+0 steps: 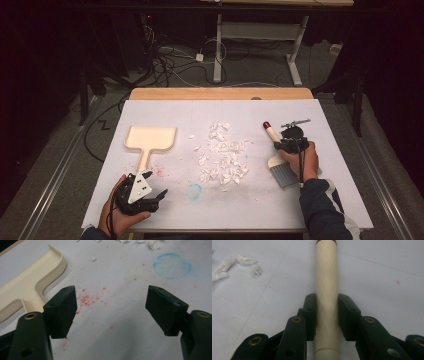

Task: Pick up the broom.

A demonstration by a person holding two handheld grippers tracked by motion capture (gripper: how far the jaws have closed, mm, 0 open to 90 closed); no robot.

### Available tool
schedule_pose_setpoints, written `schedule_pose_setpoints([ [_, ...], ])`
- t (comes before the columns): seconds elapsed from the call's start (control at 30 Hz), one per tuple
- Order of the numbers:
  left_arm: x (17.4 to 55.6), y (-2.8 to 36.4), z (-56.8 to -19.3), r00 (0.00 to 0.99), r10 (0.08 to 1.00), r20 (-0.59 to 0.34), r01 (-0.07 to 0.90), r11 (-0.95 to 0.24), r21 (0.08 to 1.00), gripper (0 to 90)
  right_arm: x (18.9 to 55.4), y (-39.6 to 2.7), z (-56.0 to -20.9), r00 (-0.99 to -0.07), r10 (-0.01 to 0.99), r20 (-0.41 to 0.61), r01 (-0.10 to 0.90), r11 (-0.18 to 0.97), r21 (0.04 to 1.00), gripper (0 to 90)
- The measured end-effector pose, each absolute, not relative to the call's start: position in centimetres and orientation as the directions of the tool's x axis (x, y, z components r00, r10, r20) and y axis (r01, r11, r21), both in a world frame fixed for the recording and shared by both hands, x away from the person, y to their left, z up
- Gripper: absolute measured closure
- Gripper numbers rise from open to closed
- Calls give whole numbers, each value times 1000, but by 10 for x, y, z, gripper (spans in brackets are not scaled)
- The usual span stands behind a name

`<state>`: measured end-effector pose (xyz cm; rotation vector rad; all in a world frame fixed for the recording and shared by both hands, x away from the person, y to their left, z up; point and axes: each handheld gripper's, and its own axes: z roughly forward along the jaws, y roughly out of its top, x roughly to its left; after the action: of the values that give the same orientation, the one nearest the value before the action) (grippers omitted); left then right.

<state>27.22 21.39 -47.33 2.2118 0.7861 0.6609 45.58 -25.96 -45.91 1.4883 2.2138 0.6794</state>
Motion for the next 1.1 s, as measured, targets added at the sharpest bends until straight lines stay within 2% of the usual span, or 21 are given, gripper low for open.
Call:
schedule_pose_setpoints([
  [0.33, 272, 215, -473, 687, 691, 224, 345, -582, 737, 241, 454, -265, -459, -351, 936, -33, 735, 297, 610, 707],
  [0.53, 271, 218, -473, 683, 697, 220, 347, -574, 742, 238, 449, -279, -450, -329, 944, -9, 706, 253, 661, 708],
  [1.1, 270, 217, -471, 690, 690, 217, 337, -573, 747, 234, 409, -298, -415, -369, 929, 15, 545, 203, 813, 711],
])
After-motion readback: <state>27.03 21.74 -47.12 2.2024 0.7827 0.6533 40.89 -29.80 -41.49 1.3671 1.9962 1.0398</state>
